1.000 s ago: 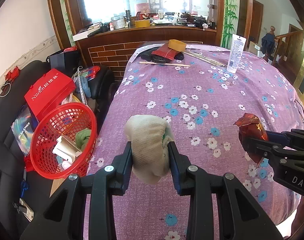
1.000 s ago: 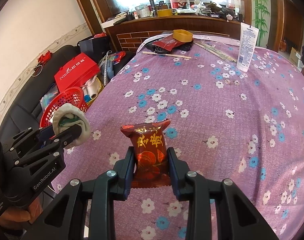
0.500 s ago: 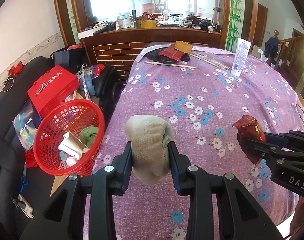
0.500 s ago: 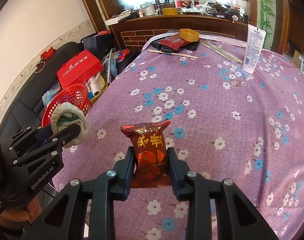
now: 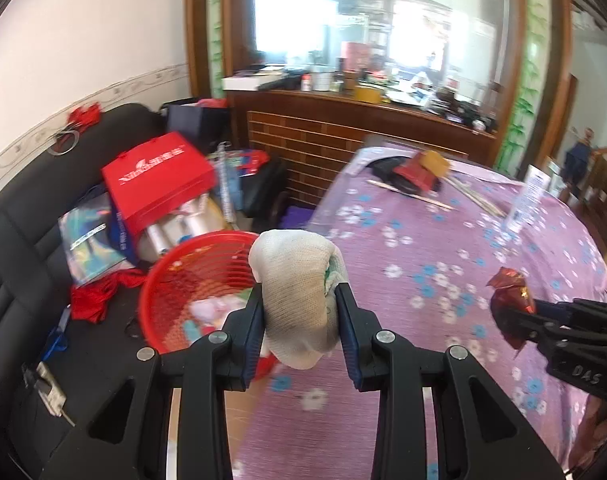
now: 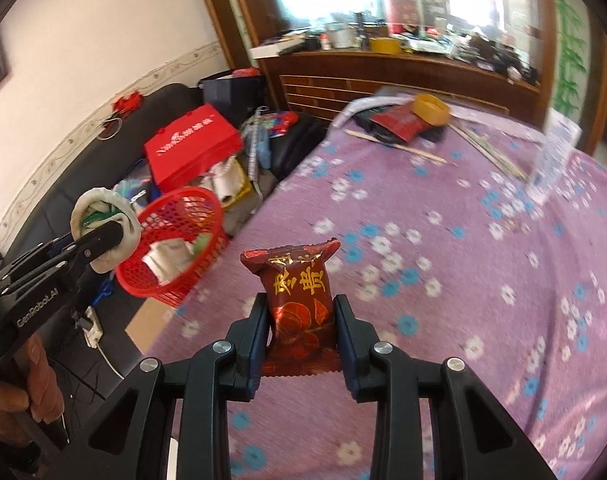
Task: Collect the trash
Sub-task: 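Carry the cloth and wrapper over the red basket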
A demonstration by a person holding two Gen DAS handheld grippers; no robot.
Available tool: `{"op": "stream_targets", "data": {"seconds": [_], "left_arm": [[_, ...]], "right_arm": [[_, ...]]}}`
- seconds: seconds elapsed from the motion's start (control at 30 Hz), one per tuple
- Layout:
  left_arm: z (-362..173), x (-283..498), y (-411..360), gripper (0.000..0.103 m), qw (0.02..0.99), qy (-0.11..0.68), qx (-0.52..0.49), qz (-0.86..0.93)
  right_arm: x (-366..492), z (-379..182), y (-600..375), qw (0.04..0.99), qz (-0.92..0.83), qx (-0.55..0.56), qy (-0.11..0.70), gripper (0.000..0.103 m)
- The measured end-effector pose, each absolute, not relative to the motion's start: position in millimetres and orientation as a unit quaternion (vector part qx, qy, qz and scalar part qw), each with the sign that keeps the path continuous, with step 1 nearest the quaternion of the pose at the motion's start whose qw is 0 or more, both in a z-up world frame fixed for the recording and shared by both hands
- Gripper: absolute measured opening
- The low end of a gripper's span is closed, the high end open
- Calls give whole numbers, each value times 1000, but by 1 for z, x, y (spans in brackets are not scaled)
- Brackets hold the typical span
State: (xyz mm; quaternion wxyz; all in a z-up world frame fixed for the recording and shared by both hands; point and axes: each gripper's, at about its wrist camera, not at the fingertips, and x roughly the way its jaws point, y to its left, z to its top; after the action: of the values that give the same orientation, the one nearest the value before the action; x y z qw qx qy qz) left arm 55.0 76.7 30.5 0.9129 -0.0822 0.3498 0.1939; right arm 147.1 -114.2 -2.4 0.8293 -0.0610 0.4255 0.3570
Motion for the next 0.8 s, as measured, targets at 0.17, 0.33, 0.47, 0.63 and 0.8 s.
{"op": "stream_targets", "data": {"seconds": [0.17,0.33,0.47,0.63,0.8], "left_arm": [[27,48,105,33,904,353,-88,223],[19,44,131,33,895,362,-84,246],[8,45,150,33,888,374,-88,252],[-5,50,166,33,884,385,-89,250],[-14,56,179,33,882,393,-90,245]], "right_arm": [[146,9,-73,816,392,-75,418,35],[145,13,-30,802,421,-83,414,35],[147,7,3,791,435,-86,420,35],[153,-1,33,784,438,-88,431,35],[162,-7,52,779,433,-86,445,35]]}}
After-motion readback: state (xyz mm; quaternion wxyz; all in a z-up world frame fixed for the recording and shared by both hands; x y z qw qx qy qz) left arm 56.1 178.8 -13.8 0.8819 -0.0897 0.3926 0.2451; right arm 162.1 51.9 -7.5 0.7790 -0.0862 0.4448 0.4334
